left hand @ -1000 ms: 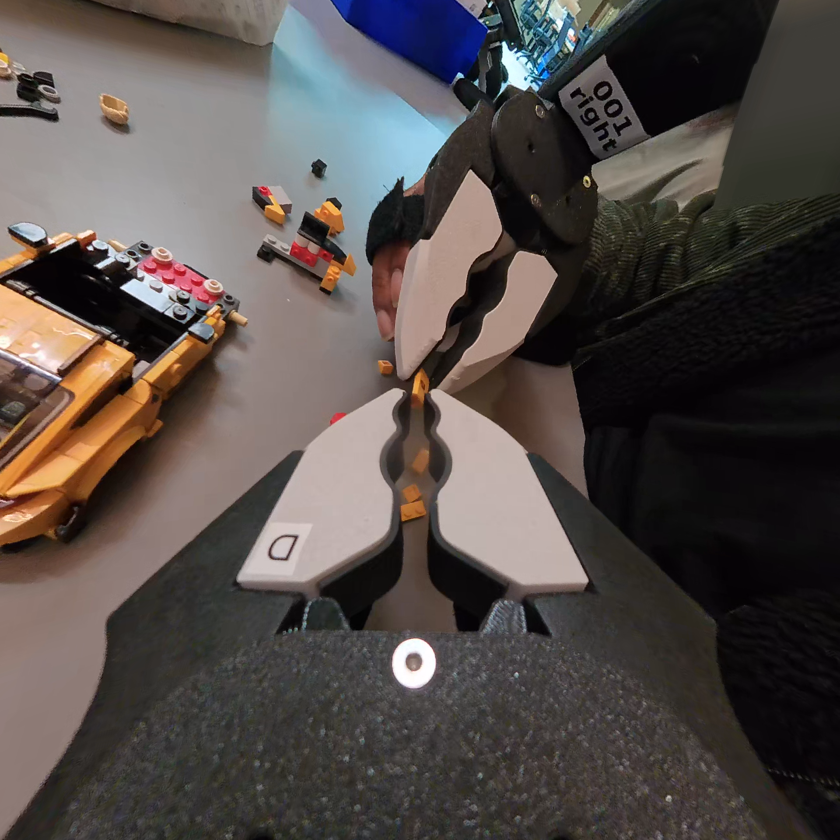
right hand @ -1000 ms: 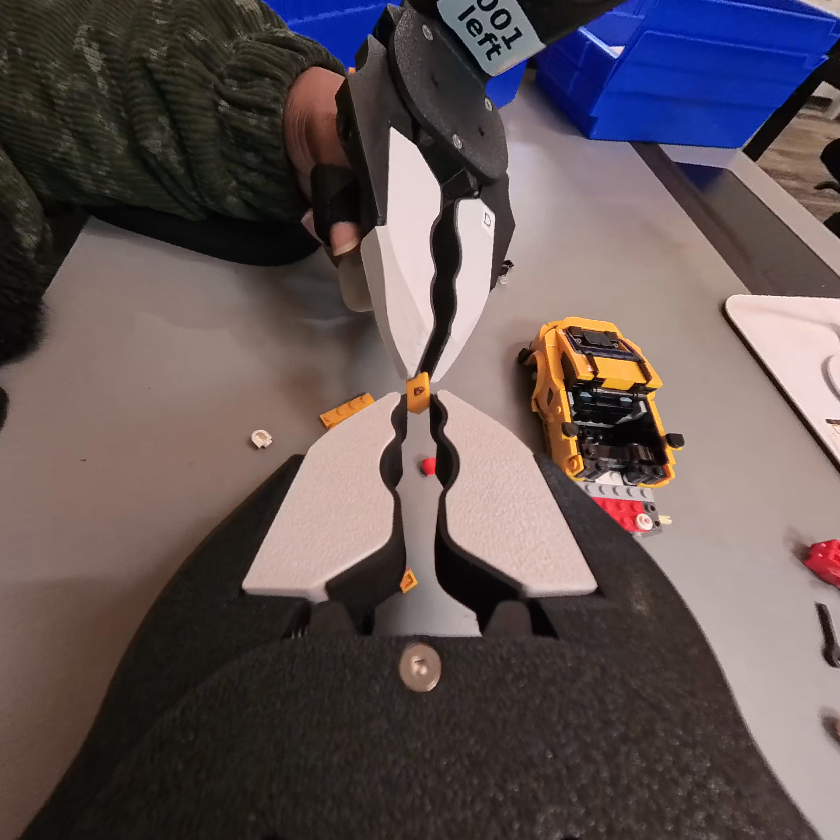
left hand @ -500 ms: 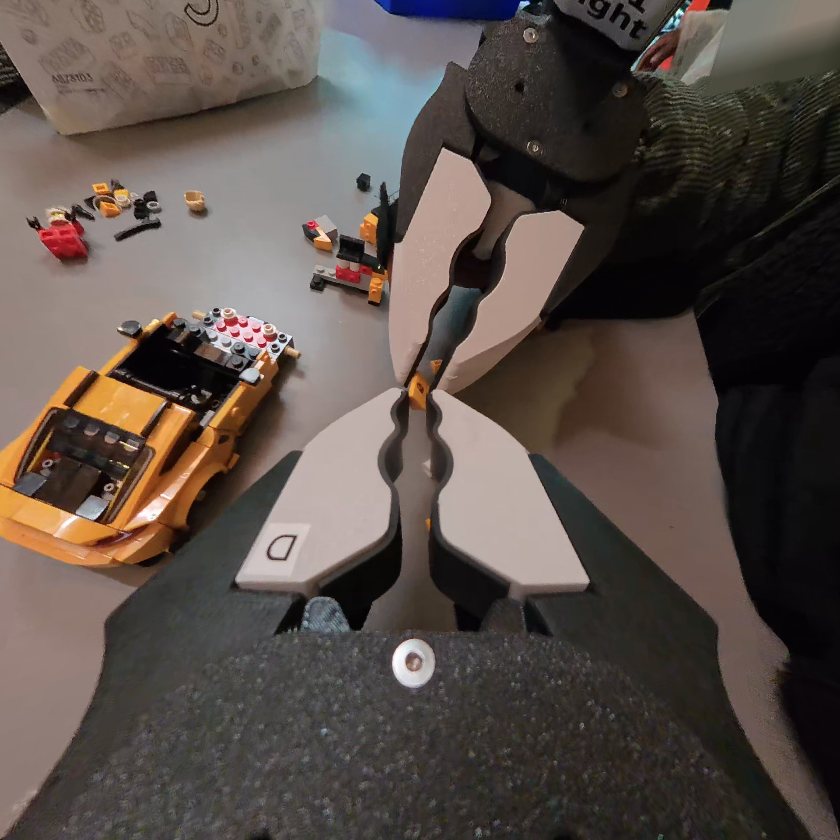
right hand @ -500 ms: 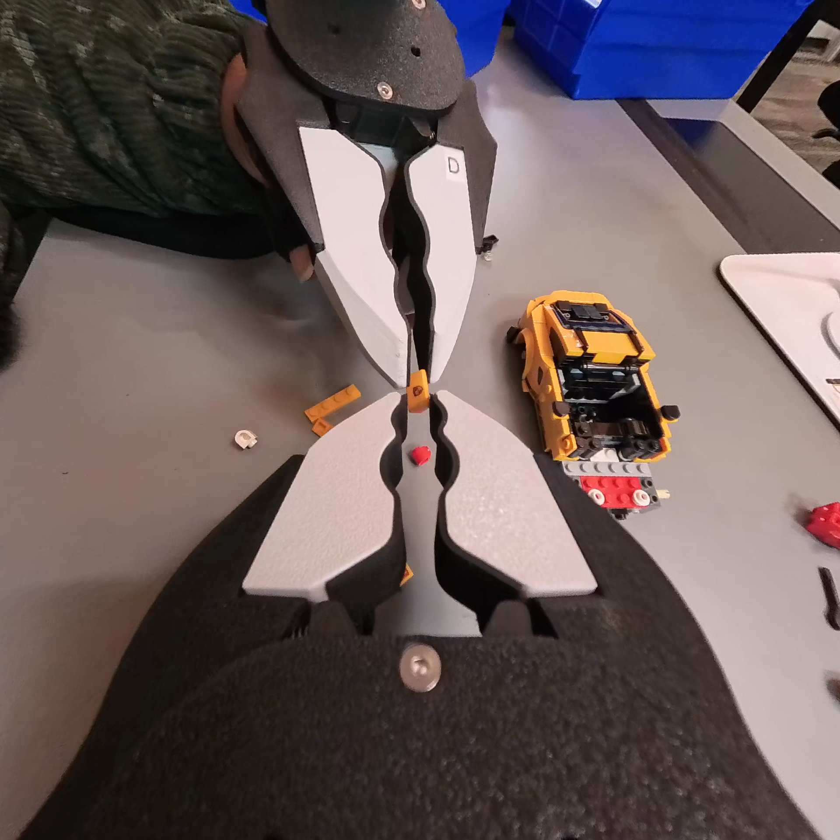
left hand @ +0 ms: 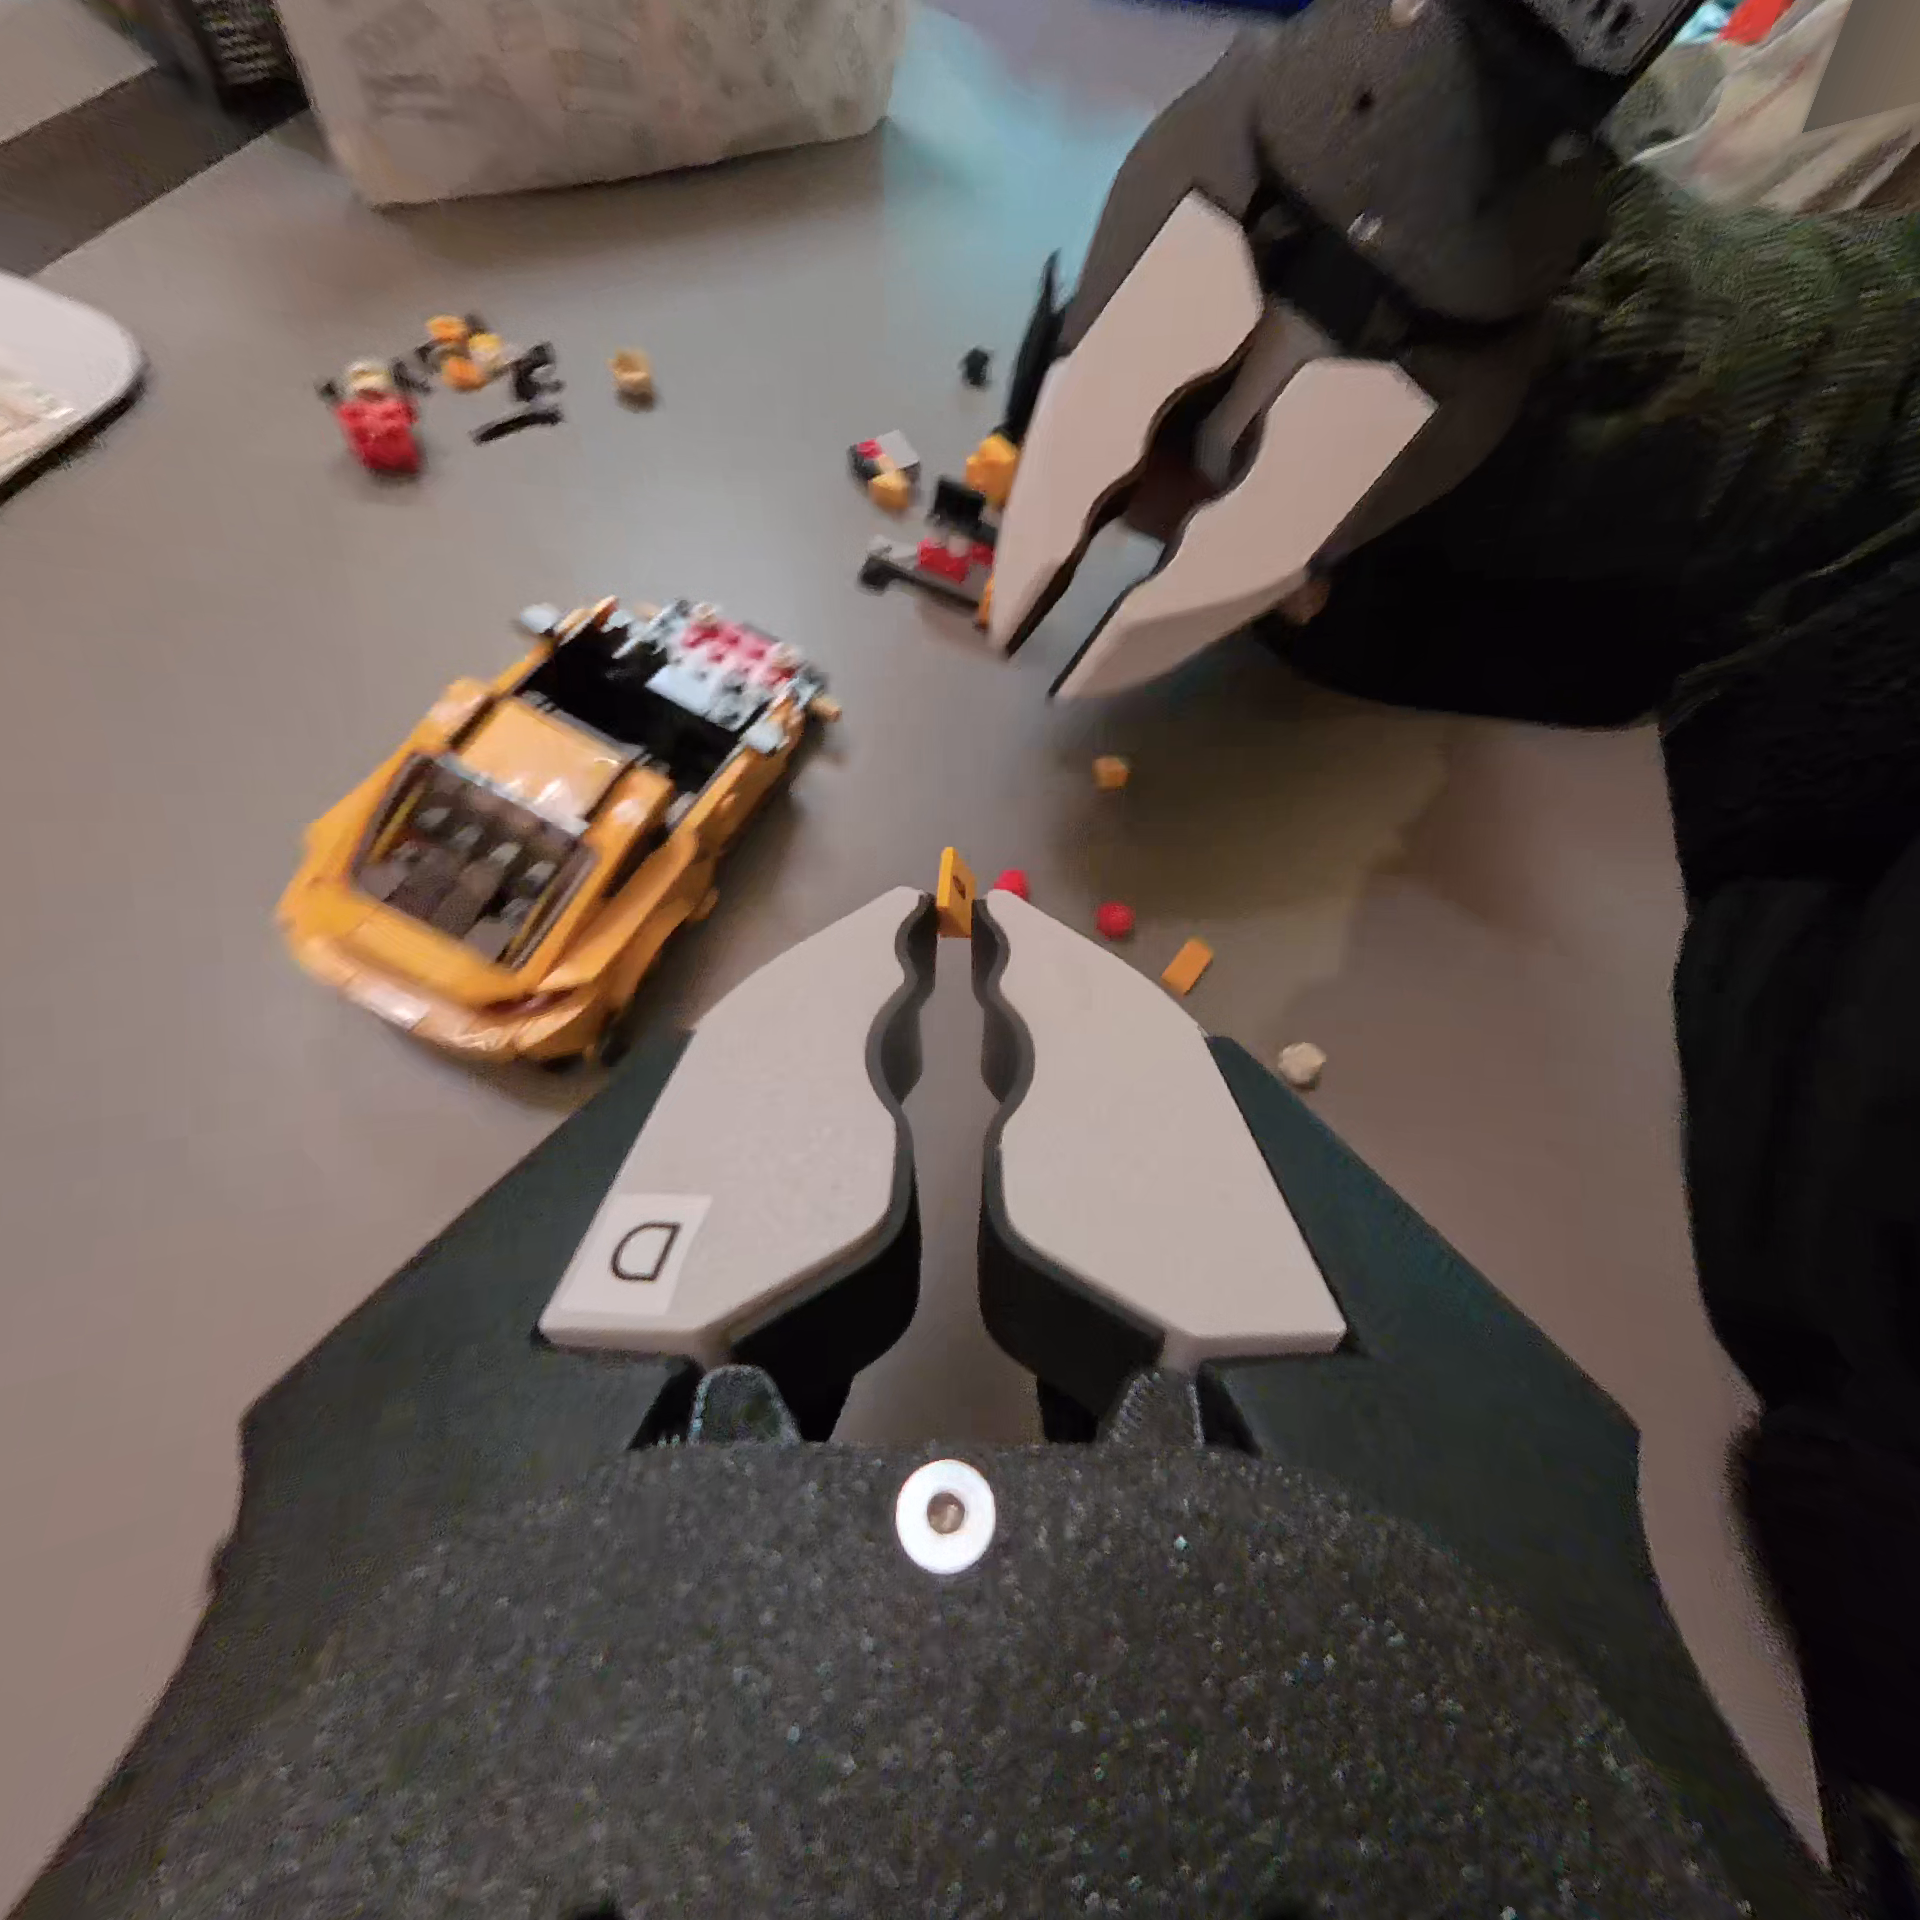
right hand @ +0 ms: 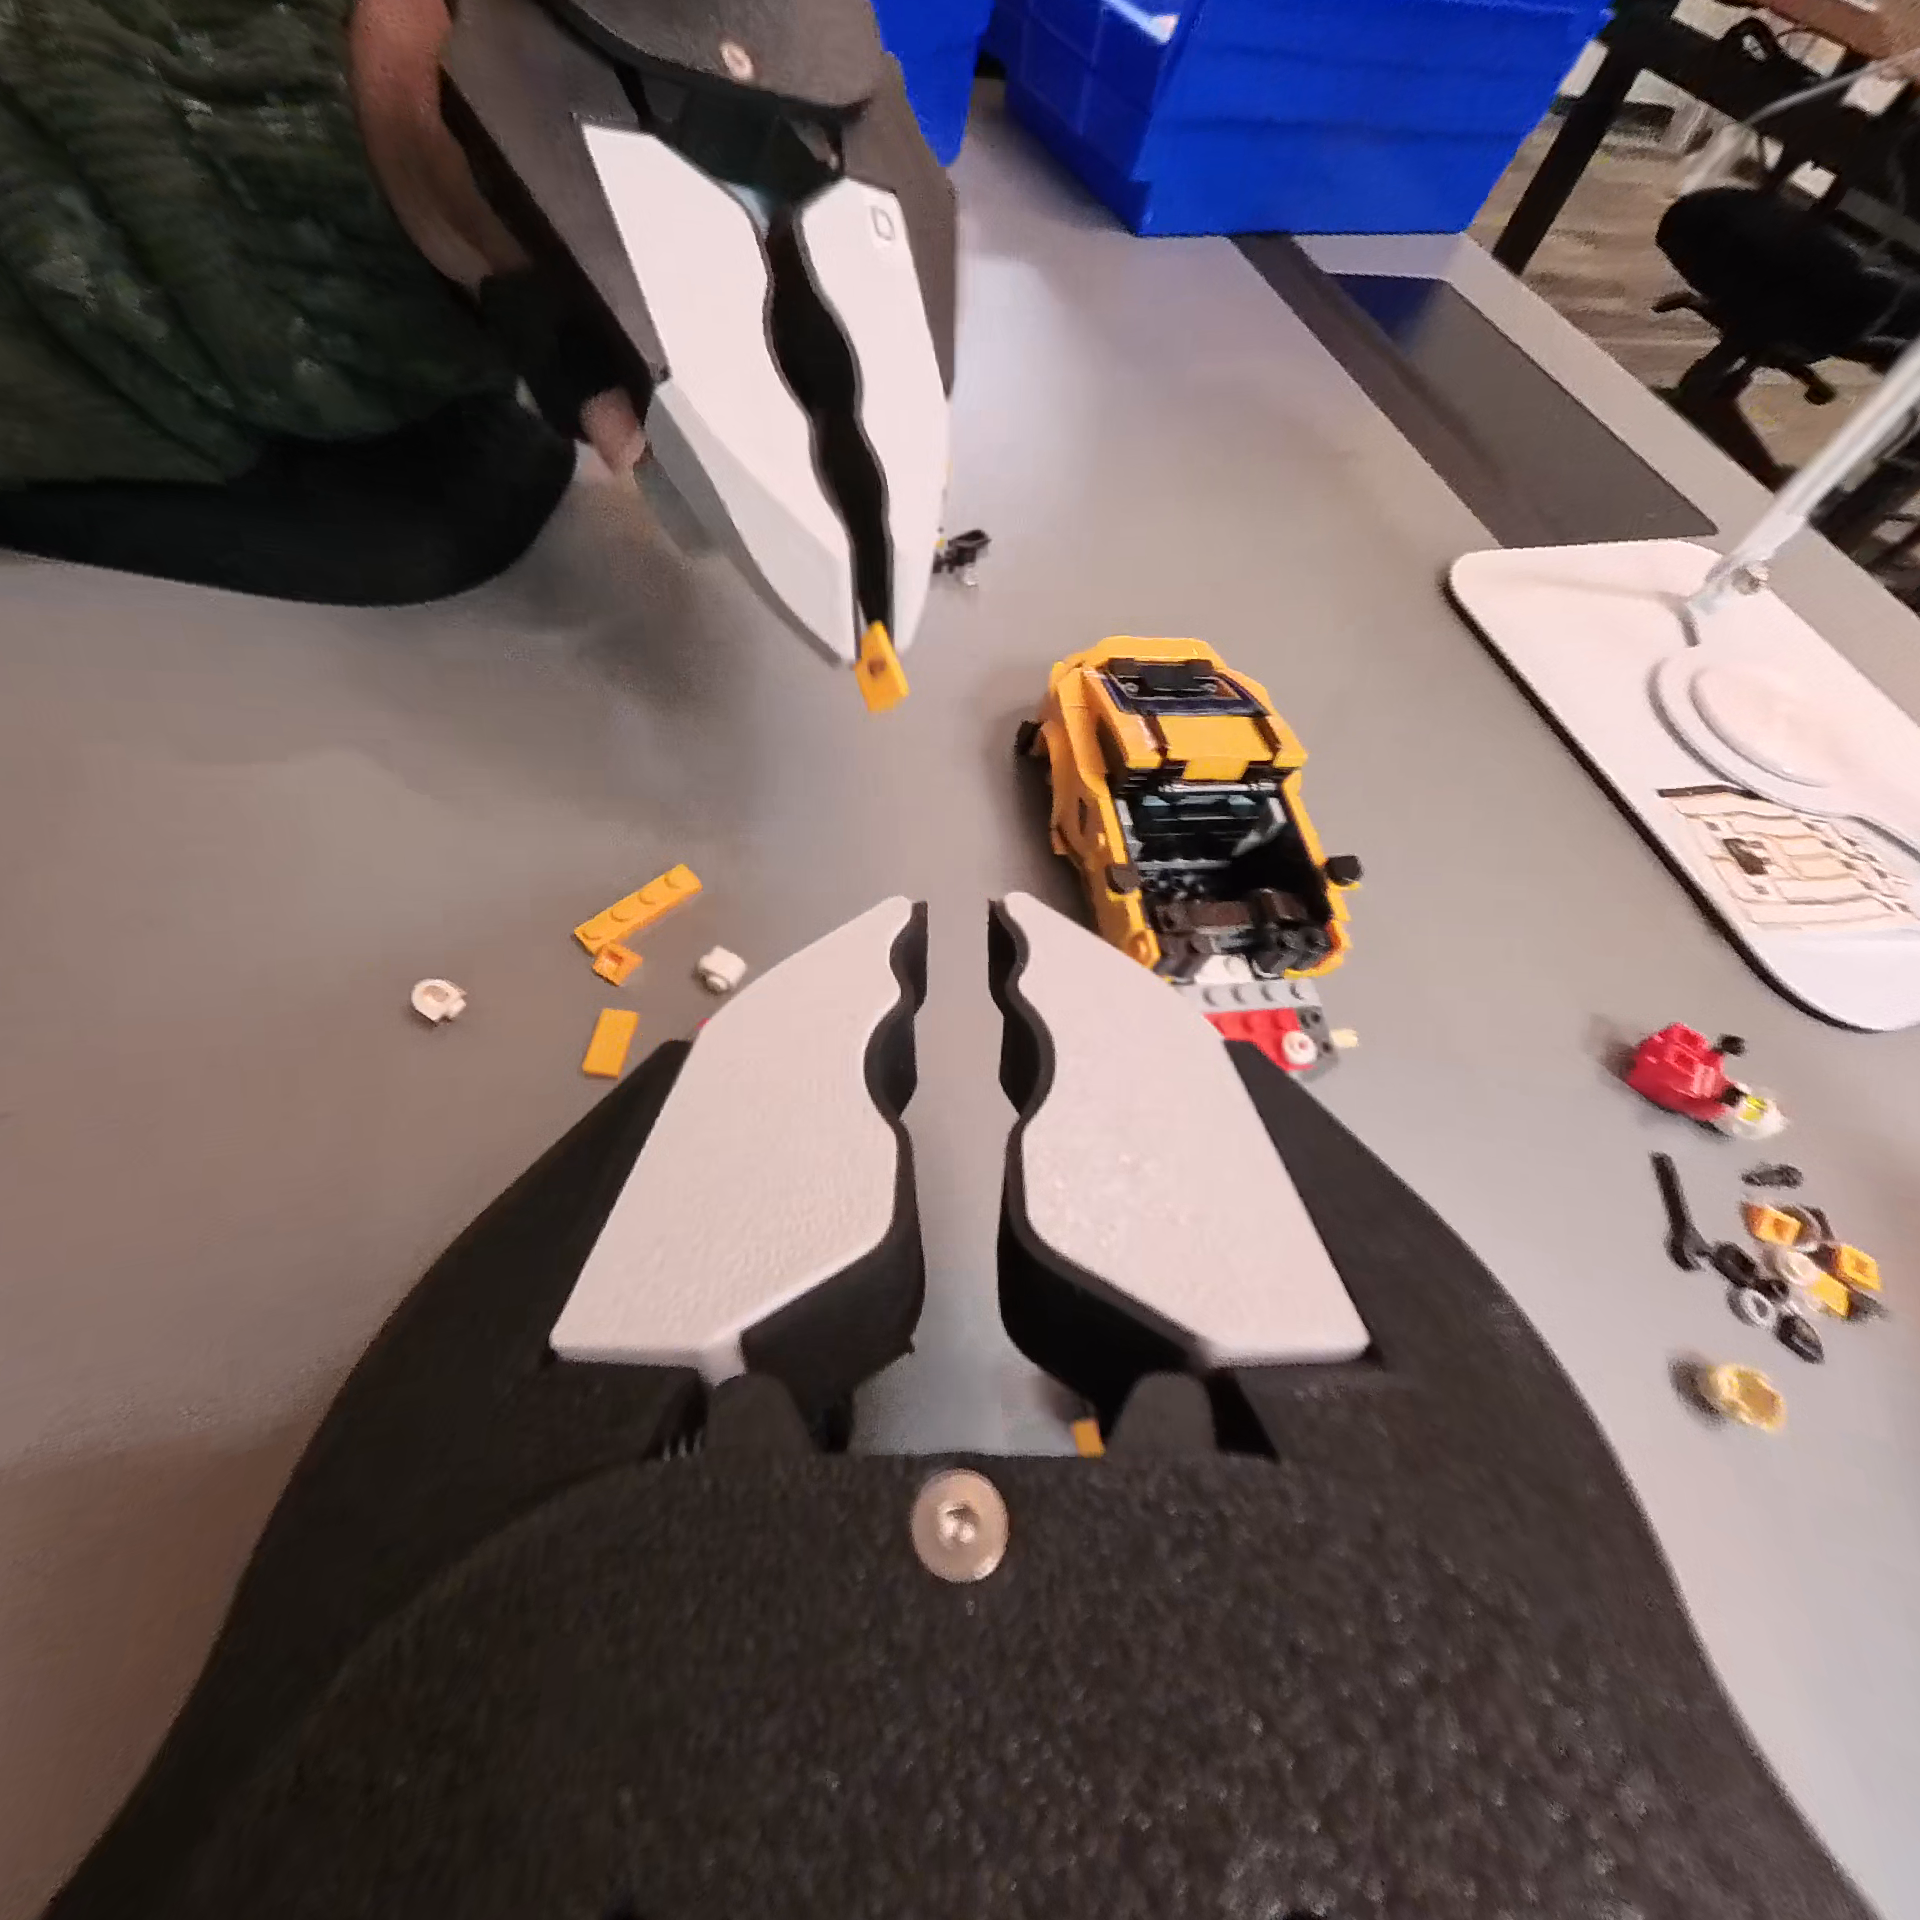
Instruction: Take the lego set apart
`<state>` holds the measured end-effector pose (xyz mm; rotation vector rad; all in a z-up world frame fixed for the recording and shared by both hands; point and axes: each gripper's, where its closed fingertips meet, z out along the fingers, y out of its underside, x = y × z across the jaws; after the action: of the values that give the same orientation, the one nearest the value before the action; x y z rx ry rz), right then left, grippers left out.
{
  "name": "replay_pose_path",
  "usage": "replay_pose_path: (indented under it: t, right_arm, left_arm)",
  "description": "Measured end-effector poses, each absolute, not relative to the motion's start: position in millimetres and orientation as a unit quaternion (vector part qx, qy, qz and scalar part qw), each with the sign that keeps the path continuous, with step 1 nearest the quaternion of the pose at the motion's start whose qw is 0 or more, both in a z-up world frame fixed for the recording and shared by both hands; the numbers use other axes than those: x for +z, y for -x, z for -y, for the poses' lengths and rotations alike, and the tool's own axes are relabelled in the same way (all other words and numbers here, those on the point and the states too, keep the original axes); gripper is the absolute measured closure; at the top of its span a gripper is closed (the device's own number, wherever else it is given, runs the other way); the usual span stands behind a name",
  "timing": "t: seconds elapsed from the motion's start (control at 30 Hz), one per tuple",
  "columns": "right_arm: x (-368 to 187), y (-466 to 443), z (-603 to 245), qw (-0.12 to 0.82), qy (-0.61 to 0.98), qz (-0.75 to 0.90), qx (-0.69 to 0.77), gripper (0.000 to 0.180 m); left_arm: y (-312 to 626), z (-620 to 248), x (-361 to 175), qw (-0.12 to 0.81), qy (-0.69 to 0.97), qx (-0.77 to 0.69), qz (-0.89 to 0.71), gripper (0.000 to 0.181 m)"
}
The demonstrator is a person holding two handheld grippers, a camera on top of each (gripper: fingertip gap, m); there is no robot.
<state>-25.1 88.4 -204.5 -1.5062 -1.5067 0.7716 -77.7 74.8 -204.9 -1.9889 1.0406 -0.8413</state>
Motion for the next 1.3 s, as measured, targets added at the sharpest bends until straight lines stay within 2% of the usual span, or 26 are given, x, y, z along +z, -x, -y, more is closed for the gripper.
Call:
replay_pose_path:
  t: [0.43,1.3]
  right_arm:
    - [-227,14,-82,0.373,0.603,0.640,0.294,0.169]
    - [-232,13,-83,0.371,0.603,0.645,0.287,0.170]
  left_arm:
    - [208,-68,-242,0.276,0.894,-0.195,-0.295,0.175]
    - [233,-89,-250,0.313,0.904,-0.133,-0.258,0.169]
